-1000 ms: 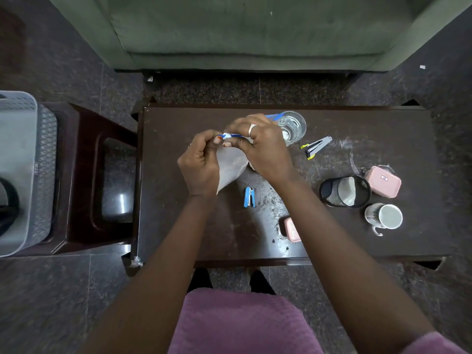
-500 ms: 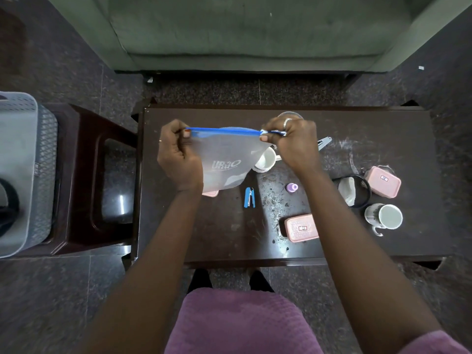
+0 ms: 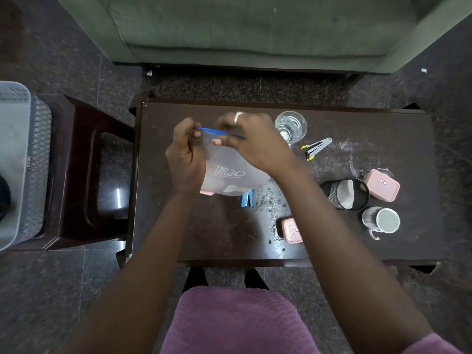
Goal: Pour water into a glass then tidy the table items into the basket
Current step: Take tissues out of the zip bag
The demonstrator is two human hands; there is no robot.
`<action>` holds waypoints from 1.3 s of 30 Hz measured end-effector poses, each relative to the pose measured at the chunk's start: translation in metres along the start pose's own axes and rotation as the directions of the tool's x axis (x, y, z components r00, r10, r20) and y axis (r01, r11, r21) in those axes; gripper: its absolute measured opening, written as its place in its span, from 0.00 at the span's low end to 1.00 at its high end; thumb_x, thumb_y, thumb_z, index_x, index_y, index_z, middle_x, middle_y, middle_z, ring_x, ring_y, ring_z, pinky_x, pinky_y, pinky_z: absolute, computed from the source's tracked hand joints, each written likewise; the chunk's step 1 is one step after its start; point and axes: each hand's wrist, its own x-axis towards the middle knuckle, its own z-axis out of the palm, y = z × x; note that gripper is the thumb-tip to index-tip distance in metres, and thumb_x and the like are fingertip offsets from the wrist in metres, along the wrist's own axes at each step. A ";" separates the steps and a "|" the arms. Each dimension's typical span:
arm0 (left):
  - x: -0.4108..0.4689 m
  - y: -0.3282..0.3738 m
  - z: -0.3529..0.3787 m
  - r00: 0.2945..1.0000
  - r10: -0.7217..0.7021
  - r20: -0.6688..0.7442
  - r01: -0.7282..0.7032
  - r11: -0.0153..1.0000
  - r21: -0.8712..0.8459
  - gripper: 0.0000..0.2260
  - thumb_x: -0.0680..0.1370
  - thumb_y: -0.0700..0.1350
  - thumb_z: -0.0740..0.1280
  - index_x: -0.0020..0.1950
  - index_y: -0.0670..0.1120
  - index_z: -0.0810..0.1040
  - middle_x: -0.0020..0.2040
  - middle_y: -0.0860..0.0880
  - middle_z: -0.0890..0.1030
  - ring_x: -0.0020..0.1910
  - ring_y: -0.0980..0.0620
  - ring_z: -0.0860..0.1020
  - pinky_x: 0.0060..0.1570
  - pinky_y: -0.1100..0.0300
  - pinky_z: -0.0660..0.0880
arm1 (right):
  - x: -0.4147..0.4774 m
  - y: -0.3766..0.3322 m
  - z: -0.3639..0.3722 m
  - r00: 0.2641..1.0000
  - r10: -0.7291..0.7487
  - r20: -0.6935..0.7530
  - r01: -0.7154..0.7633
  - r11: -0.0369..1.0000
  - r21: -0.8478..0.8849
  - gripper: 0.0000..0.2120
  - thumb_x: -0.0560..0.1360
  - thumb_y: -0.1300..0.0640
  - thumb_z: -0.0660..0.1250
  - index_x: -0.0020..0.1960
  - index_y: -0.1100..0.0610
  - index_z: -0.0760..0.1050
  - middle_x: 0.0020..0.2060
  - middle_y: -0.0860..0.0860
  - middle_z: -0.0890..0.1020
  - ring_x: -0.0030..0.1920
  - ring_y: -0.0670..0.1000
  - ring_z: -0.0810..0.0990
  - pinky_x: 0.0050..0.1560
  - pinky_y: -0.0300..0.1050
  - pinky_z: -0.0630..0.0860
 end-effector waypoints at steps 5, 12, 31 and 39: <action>-0.007 -0.023 -0.014 0.962 -0.175 0.208 0.183 0.983 -0.023 0.24 0.72 0.53 0.69 0.64 0.62 0.64 0.36 0.67 0.79 0.31 0.66 0.76 0.31 0.71 0.70 | 0.014 0.002 -0.003 0.990 0.043 -0.136 -0.030 0.995 0.098 0.08 0.72 0.56 0.70 0.49 0.57 0.83 0.40 0.55 0.84 0.41 0.49 0.77 0.44 0.42 0.72; -0.036 -0.062 -0.018 0.881 -0.360 0.307 0.284 0.922 0.264 0.15 0.70 0.48 0.68 0.31 0.53 0.62 0.31 0.51 0.77 0.27 0.61 0.69 0.26 0.66 0.61 | 0.024 0.021 -0.012 0.979 0.113 -0.170 -0.108 0.993 0.036 0.07 0.71 0.53 0.71 0.44 0.55 0.83 0.29 0.46 0.73 0.36 0.49 0.71 0.41 0.44 0.71; -0.032 -0.073 -0.024 0.872 -0.481 0.095 0.463 0.872 0.161 0.09 0.78 0.49 0.64 0.38 0.51 0.73 0.29 0.58 0.72 0.32 0.59 0.68 0.33 0.60 0.66 | -0.028 0.097 0.048 0.811 0.567 0.148 -0.420 0.387 0.821 0.07 0.71 0.67 0.69 0.41 0.55 0.79 0.32 0.47 0.85 0.33 0.46 0.84 0.37 0.40 0.78; -0.037 -0.064 -0.016 0.833 -0.539 0.126 0.529 0.842 0.103 0.12 0.80 0.52 0.59 0.37 0.53 0.71 0.27 0.57 0.71 0.27 0.65 0.68 0.32 0.65 0.67 | -0.032 0.095 0.047 0.859 0.511 -0.004 -0.235 0.403 0.884 0.30 0.68 0.70 0.71 0.58 0.42 0.67 0.42 0.55 0.84 0.49 0.57 0.82 0.47 0.45 0.80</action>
